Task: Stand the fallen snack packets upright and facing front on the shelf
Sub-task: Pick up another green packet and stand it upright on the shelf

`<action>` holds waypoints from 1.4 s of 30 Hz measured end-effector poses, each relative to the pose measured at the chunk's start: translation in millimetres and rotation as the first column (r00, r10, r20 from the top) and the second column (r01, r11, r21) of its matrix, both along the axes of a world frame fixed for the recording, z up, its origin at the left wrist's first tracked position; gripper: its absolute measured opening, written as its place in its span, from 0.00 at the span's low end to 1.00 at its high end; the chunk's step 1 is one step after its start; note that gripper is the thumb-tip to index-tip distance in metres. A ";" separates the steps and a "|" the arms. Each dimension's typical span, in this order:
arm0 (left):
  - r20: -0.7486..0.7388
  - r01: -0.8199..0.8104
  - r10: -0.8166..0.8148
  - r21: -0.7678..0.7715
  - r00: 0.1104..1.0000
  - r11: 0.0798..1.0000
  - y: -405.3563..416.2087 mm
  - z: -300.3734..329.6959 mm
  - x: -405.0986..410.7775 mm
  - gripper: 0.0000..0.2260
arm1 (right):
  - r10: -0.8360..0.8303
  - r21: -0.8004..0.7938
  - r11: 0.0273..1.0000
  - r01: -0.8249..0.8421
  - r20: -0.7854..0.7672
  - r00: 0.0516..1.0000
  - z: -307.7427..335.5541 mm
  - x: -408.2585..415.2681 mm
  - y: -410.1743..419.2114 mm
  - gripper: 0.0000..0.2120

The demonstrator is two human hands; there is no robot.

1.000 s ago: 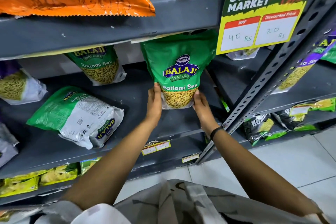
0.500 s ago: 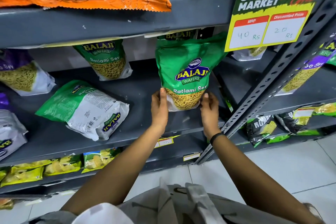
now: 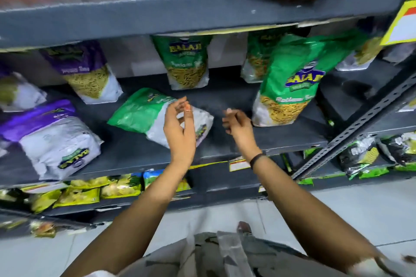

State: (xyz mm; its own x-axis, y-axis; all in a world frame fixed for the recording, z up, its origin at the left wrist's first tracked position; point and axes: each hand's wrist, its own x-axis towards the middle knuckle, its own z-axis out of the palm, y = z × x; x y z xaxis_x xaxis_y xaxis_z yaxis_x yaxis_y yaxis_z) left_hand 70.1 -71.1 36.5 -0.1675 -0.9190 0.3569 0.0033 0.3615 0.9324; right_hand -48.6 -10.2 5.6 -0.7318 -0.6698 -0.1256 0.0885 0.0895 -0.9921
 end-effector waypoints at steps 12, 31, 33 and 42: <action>-0.061 -0.072 0.278 0.893 0.959 0.444 -89.6 -30.0 74.1 0.24 | 0.725 0.741 0.580 -0.339 -0.279 0.630 20.2 4.2 -125.4 0.27; -0.030 0.031 -0.018 0.558 0.999 0.829 -104.1 -7.4 89.7 0.25 | 0.394 0.077 0.919 -0.387 -0.192 0.899 18.7 49.7 -86.4 0.19; -0.011 0.036 -0.034 0.435 0.999 0.900 -106.9 -1.2 92.4 0.24 | 0.385 0.004 0.921 -0.390 -0.161 0.909 20.5 55.0 -87.3 0.21; -0.103 -0.007 0.061 0.460 0.993 0.888 -111.4 -2.0 104.3 0.24 | 0.341 -0.043 0.937 -0.346 -0.095 0.935 10.2 75.9 -85.5 0.25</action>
State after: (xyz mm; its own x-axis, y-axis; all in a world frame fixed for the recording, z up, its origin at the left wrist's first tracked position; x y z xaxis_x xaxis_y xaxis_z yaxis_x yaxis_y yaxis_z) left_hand 174.5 -182.6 34.5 -0.1169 -0.9890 -0.0902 0.1125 -0.1034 0.9883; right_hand 27.3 -95.8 15.8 -0.4617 -0.8866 -0.0262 -0.0221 0.0410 -0.9989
